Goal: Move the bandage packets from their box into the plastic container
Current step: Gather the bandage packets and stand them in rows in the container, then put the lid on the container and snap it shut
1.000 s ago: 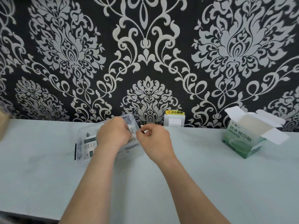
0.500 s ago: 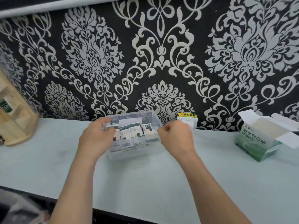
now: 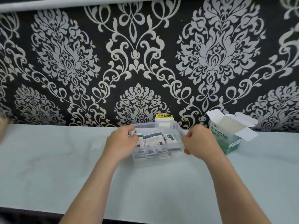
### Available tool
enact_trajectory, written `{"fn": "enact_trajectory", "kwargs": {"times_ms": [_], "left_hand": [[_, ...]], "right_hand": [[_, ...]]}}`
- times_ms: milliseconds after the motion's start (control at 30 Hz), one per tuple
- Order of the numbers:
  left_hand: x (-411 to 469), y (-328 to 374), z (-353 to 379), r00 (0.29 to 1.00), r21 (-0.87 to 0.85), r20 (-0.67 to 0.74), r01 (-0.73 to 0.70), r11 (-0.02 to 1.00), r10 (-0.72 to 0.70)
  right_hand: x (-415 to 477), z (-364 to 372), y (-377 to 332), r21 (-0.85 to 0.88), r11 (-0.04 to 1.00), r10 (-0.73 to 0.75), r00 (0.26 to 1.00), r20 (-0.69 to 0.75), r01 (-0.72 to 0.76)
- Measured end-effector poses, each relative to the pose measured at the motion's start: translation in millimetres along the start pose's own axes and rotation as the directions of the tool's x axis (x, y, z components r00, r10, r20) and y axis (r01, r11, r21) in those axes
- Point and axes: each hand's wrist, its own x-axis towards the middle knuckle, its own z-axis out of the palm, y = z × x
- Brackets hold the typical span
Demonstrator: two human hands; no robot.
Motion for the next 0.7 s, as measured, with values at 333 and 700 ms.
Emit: {"fn": "enact_trajectory", "kwargs": {"times_ms": [333,700], "left_hand": [[18,-37,-16,0.988,-0.092,-0.088,0.119,0.989,-0.127],[20,-122,-28,0.958,0.296,-0.005,0.276,0.914,-0.288]], "right_hand": [[-14,4,-20,-0.142,0.985,-0.130,0.960,-0.249,0.097],[-93,125,-109,-0.161,0.732,-0.589,0.734,0.339,0.662]]}}
